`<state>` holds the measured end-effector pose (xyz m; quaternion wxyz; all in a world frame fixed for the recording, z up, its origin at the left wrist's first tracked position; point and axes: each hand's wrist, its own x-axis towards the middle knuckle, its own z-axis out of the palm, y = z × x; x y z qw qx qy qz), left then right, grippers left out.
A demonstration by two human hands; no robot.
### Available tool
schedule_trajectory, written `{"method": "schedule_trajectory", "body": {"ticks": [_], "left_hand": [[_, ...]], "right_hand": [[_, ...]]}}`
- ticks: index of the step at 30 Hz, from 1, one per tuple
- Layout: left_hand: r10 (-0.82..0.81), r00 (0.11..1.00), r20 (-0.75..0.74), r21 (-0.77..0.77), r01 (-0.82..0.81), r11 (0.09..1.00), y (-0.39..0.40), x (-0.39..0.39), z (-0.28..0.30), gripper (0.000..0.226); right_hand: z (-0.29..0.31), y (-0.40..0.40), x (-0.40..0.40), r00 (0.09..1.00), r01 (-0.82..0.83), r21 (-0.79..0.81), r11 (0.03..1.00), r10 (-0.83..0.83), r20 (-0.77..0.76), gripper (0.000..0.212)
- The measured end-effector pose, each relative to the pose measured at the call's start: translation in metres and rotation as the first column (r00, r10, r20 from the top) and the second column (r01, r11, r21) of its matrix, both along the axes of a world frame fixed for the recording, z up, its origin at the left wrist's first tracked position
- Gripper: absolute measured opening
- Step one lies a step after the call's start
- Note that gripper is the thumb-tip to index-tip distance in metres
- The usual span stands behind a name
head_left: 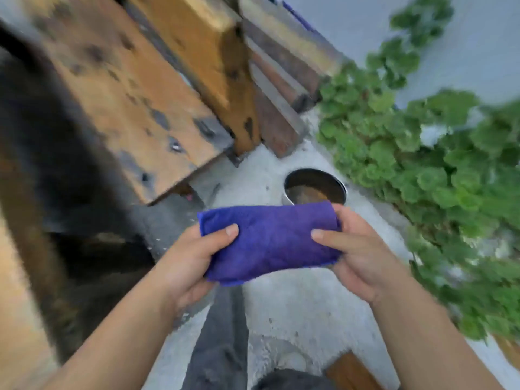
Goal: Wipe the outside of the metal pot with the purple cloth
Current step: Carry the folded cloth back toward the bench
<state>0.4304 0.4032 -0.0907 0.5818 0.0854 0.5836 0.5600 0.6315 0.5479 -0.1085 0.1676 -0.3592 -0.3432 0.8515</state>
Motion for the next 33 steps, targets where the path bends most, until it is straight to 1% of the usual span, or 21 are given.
{"method": "schedule_trajectory", "body": {"ticks": [1,3,4,5,7,10,12,14,16,18,24,27,30,33], "left_hand": [[0.051,0.998,-0.019,-0.017,-0.052,0.999,-0.021,-0.009,0.019,0.020],[0.198,0.979,-0.054,-0.041,-0.200,0.979,-0.067,-0.026,0.054,0.025],[0.278,0.959,-0.062,-0.042,-0.281,0.959,-0.091,-0.035,0.070,0.027],[0.372,0.924,-0.090,-0.032,-0.376,0.926,-0.131,-0.048,0.096,0.027],[0.430,0.897,-0.104,-0.030,-0.435,0.900,-0.156,-0.056,0.110,0.022],[0.548,0.832,-0.082,-0.027,-0.551,0.834,-0.225,-0.084,0.132,0.022],[0.600,0.794,-0.100,-0.058,-0.607,0.793,-0.269,-0.105,0.134,0.022],[0.633,0.763,-0.134,-0.091,-0.645,0.758,-0.306,-0.127,0.131,0.018],[0.649,0.744,-0.160,-0.111,-0.666,0.737,-0.336,-0.157,0.121,0.016],[0.638,0.753,-0.163,-0.115,-0.656,0.746,-0.362,-0.191,0.109,0.016],[0.623,0.761,-0.181,-0.186,-0.648,0.738,-0.404,-0.294,0.065,0.012],[0.585,0.787,-0.197,-0.234,-0.617,0.751,-0.406,-0.329,0.044,0.012],[0.546,0.808,-0.223,-0.270,-0.589,0.762,-0.401,-0.364,0.019,0.012],[0.516,0.821,-0.243,-0.295,-0.569,0.767,-0.388,-0.391,0.001,0.023]], "right_hand": [[0.016,-0.011,-0.017,0.999,-0.027,0.052,0.998,0.025,0.029,0.046],[0.052,-0.039,-0.056,0.988,-0.142,0.170,0.975,0.128,0.089,0.035],[0.071,-0.056,-0.076,0.976,-0.208,0.209,0.955,0.190,0.107,0.032],[0.096,-0.086,-0.107,0.952,-0.302,0.244,0.921,0.280,0.122,0.029],[0.113,-0.104,-0.129,0.940,-0.338,0.288,0.896,0.309,0.142,0.026],[0.140,-0.155,-0.180,0.920,-0.391,0.301,0.870,0.369,0.129,0.025],[0.149,-0.195,-0.212,0.901,-0.434,0.320,0.842,0.407,0.151,0.025],[0.150,-0.234,-0.244,0.896,-0.442,0.333,0.833,0.401,0.188,0.027],[0.143,-0.269,-0.275,0.902,-0.429,0.326,0.842,0.380,0.205,0.024],[0.131,-0.300,-0.308,0.904,-0.421,0.328,0.846,0.357,0.236,0.022],[0.087,-0.359,-0.397,0.907,-0.347,0.359,0.867,0.211,0.365,0.026],[0.067,-0.363,-0.429,0.888,-0.348,0.378,0.858,0.171,0.428,0.033],[0.049,-0.360,-0.461,0.870,-0.339,0.382,0.859,0.132,0.476,0.035],[0.031,-0.349,-0.490,0.851,-0.345,0.413,0.843,0.096,0.515,0.035]]}}
